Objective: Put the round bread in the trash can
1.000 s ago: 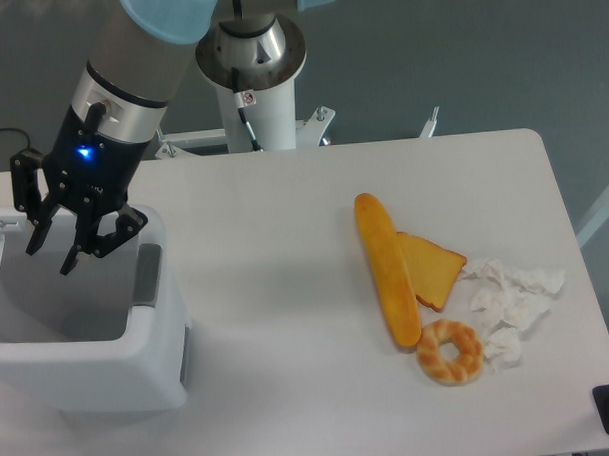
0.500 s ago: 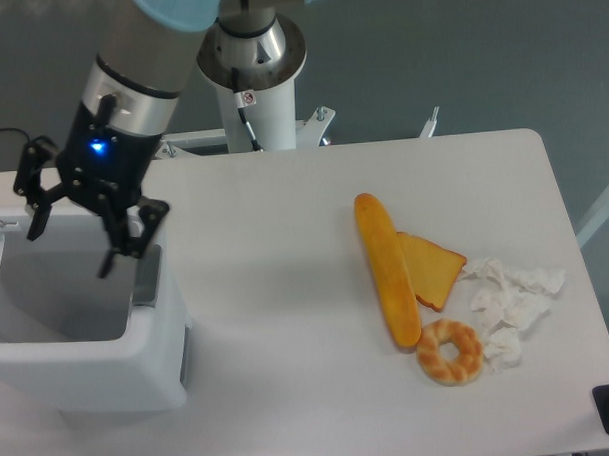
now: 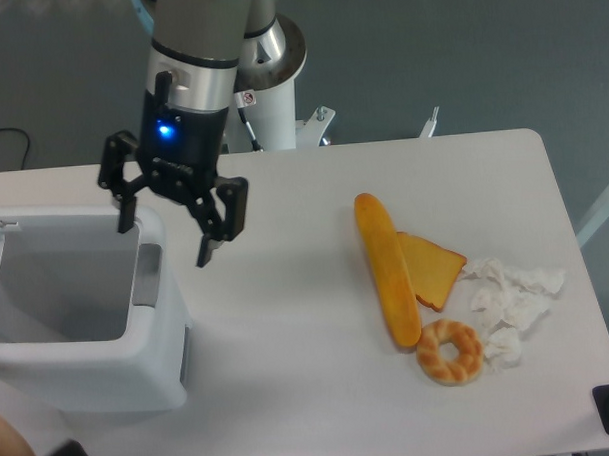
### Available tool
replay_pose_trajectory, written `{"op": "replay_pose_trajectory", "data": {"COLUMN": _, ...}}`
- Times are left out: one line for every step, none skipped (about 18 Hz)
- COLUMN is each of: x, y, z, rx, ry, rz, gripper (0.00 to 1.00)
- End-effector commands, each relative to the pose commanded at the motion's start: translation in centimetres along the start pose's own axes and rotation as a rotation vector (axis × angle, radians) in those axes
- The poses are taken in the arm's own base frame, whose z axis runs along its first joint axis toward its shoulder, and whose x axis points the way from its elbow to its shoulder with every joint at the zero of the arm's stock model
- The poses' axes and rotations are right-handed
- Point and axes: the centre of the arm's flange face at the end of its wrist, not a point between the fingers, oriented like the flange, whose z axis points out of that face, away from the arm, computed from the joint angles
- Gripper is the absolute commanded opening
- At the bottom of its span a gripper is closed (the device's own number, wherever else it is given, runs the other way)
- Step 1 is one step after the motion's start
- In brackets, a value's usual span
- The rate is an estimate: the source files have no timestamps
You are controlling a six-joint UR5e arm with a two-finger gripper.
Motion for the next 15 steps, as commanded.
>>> {"op": "replay_pose_trajectory", "data": {"x": -0.7, "y": 0.7, "z": 0.1, "rx": -0.033, "ry": -0.022, "rz": 0.036, "gripper": 1.0}}
{"op": "replay_pose_trajectory", "data": {"x": -1.5, "y": 1.4, "z": 0.0, "rx": -0.061, "ry": -0.046, "rz": 0.058, "gripper": 1.0}}
{"op": "replay_pose_trajectory", "data": {"x": -2.0, "y": 1.9, "z": -0.2, "rx": -0.081, "ry": -0.065, "rz": 0.072, "gripper": 1.0}}
{"op": "replay_pose_trajectory", "data": {"x": -2.5, "y": 2.3, "z": -0.3, "rx": -0.101, "ry": -0.083, "rz": 0.088, "gripper": 1.0}}
{"op": "replay_pose_trajectory", "data": {"x": -2.9, "y": 2.7, "z": -0.4, "rx": -0.135, "ry": -0.106, "rz": 0.12, "gripper": 1.0}}
{"op": "replay_pose_trajectory", "data": {"x": -3.6, "y": 3.1, "z": -1.0, "rx": -0.169, "ry": -0.139, "rz": 0.177, "gripper": 1.0}}
{"op": "replay_pose_trajectory", "data": {"x": -4.3, "y": 3.6, "z": -1.4, "rx": -0.211, "ry": -0.157, "rz": 0.247, "gripper": 1.0}}
{"op": "replay_pose_trajectory", "data": {"x": -4.7, "y": 4.2, "z": -1.5, "rx": -0.246, "ry": -0.167, "rz": 0.294, "gripper": 1.0}}
{"op": "replay_pose_trajectory", "data": {"x": -4.8, "y": 4.6, "z": -1.9, "rx": -0.259, "ry": -0.173, "rz": 0.313, "gripper": 1.0}}
{"op": "replay_pose_trajectory", "data": {"x": -4.7, "y": 4.7, "z": -2.1, "rx": -0.261, "ry": -0.176, "rz": 0.311, "gripper": 1.0}}
{"op": "replay_pose_trajectory", "data": {"x": -4.9, "y": 5.0, "z": -2.2, "rx": -0.264, "ry": -0.176, "rz": 0.305, "gripper": 1.0}}
{"op": "replay_pose_trajectory", "data": {"x": -5.0, "y": 5.1, "z": -2.4, "rx": -0.264, "ry": -0.179, "rz": 0.302, "gripper": 1.0}}
{"op": "replay_pose_trajectory", "data": {"x": -4.9, "y": 5.1, "z": -2.5, "rx": -0.264, "ry": -0.182, "rz": 0.301, "gripper": 1.0}}
{"op": "replay_pose_trajectory", "data": {"x": -5.0, "y": 5.0, "z": -2.6, "rx": -0.263, "ry": -0.183, "rz": 0.301, "gripper": 1.0}}
{"op": "replay_pose_trajectory", "data": {"x": -5.0, "y": 5.1, "z": -2.6, "rx": -0.264, "ry": -0.183, "rz": 0.3, "gripper": 1.0}}
